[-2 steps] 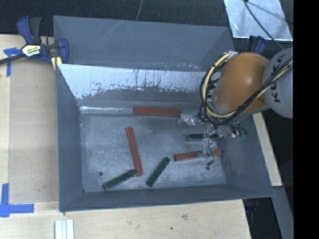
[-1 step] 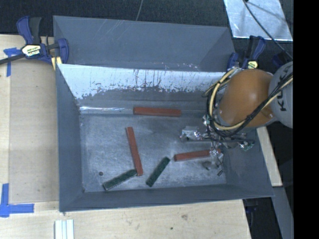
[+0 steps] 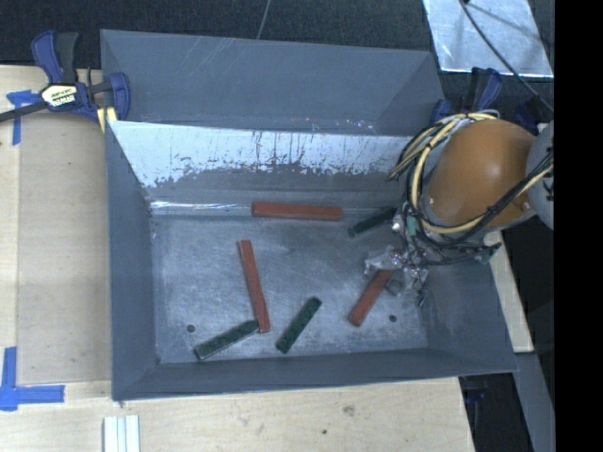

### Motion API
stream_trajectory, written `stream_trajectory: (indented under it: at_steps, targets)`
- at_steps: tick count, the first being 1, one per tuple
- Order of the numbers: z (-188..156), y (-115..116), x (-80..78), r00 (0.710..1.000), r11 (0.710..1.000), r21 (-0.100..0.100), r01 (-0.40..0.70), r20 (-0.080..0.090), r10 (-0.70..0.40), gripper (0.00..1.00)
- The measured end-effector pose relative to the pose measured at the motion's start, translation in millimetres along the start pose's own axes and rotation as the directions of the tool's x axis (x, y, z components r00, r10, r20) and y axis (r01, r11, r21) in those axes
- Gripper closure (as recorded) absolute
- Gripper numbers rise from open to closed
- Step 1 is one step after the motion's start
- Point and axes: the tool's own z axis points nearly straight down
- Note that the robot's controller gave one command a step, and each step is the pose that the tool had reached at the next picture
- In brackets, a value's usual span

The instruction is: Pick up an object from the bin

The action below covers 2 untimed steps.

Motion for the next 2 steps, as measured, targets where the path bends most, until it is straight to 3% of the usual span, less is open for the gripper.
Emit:
stream_trajectory:
  at_steps: [1, 2]
  targets:
    - [0, 0, 0.0, 1.0, 1.0, 0.0, -0.001, 0.0, 0.001, 1.0]
    - [-151, 31, 0.0, 0.999, 0.999, 0.0, -0.032, 0.0, 0.032, 1.0]
